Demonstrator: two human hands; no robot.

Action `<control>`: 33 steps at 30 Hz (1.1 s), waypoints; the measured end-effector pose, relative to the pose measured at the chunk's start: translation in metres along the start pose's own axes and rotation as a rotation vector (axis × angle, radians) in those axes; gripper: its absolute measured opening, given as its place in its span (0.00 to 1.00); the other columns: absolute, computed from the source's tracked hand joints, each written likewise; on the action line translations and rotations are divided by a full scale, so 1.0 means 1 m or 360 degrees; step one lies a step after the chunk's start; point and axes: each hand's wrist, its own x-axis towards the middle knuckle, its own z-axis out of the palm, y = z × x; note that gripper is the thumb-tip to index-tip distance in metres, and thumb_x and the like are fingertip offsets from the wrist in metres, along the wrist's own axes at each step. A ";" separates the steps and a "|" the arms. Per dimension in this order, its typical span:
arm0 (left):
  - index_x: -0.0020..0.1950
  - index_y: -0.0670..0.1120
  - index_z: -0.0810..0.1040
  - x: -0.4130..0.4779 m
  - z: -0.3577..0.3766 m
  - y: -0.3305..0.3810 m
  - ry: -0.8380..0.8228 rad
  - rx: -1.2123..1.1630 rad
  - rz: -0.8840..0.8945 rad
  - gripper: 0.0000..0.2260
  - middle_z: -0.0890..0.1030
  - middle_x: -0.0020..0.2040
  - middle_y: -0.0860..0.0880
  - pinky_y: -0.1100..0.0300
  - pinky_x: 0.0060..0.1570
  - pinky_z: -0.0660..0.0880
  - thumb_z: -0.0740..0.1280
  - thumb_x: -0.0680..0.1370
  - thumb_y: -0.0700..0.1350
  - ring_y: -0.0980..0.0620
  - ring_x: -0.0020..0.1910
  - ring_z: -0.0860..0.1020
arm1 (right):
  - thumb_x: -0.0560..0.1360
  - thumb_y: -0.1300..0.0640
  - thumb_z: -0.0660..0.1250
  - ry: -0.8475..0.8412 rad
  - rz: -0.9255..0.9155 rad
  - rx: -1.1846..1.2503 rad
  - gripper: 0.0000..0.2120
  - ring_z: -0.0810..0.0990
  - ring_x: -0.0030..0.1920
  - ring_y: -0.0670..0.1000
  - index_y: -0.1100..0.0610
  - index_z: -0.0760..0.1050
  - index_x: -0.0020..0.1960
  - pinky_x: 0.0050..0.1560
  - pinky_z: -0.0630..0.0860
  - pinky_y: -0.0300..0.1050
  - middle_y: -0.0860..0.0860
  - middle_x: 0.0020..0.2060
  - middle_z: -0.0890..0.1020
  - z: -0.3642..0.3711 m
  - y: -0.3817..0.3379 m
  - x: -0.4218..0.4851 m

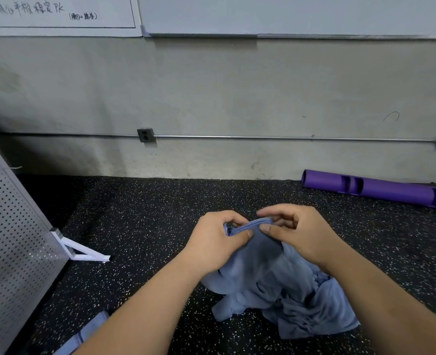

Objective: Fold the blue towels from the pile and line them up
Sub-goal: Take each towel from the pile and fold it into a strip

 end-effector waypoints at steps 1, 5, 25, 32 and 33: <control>0.49 0.53 0.88 0.000 -0.001 -0.001 0.0006 0.0050 0.0012 0.05 0.87 0.44 0.56 0.54 0.50 0.80 0.79 0.76 0.45 0.53 0.46 0.85 | 0.74 0.57 0.80 -0.0026 0.0001 -0.0110 0.11 0.86 0.47 0.47 0.46 0.88 0.54 0.52 0.82 0.41 0.45 0.46 0.88 -0.001 0.000 -0.001; 0.47 0.59 0.86 0.006 -0.010 -0.005 0.0350 0.0215 0.0003 0.02 0.84 0.45 0.55 0.63 0.51 0.76 0.77 0.77 0.54 0.59 0.47 0.81 | 0.76 0.61 0.78 0.0286 0.0040 -0.0224 0.07 0.83 0.39 0.41 0.50 0.88 0.49 0.44 0.78 0.33 0.43 0.39 0.87 -0.009 0.008 0.002; 0.46 0.48 0.73 0.009 -0.063 -0.004 0.0349 -0.0939 -0.0441 0.14 0.72 0.38 0.49 0.60 0.34 0.65 0.63 0.73 0.29 0.53 0.37 0.69 | 0.77 0.61 0.77 0.0722 0.0229 0.0207 0.06 0.82 0.35 0.39 0.54 0.87 0.53 0.41 0.76 0.32 0.53 0.43 0.89 -0.064 0.047 -0.001; 0.55 0.55 0.83 0.003 -0.075 -0.033 0.0305 0.0315 -0.0200 0.10 0.82 0.44 0.53 0.64 0.44 0.75 0.76 0.79 0.41 0.59 0.42 0.78 | 0.74 0.66 0.78 0.0712 0.0185 0.0013 0.08 0.82 0.35 0.42 0.55 0.87 0.49 0.41 0.78 0.35 0.53 0.42 0.89 -0.072 0.047 -0.006; 0.52 0.57 0.84 0.002 -0.077 -0.033 0.0306 0.0502 -0.0162 0.08 0.82 0.45 0.56 0.64 0.45 0.75 0.77 0.78 0.44 0.61 0.43 0.79 | 0.73 0.66 0.79 0.0700 0.0191 -0.0060 0.09 0.85 0.40 0.46 0.53 0.88 0.48 0.47 0.81 0.40 0.50 0.42 0.89 -0.073 0.048 -0.007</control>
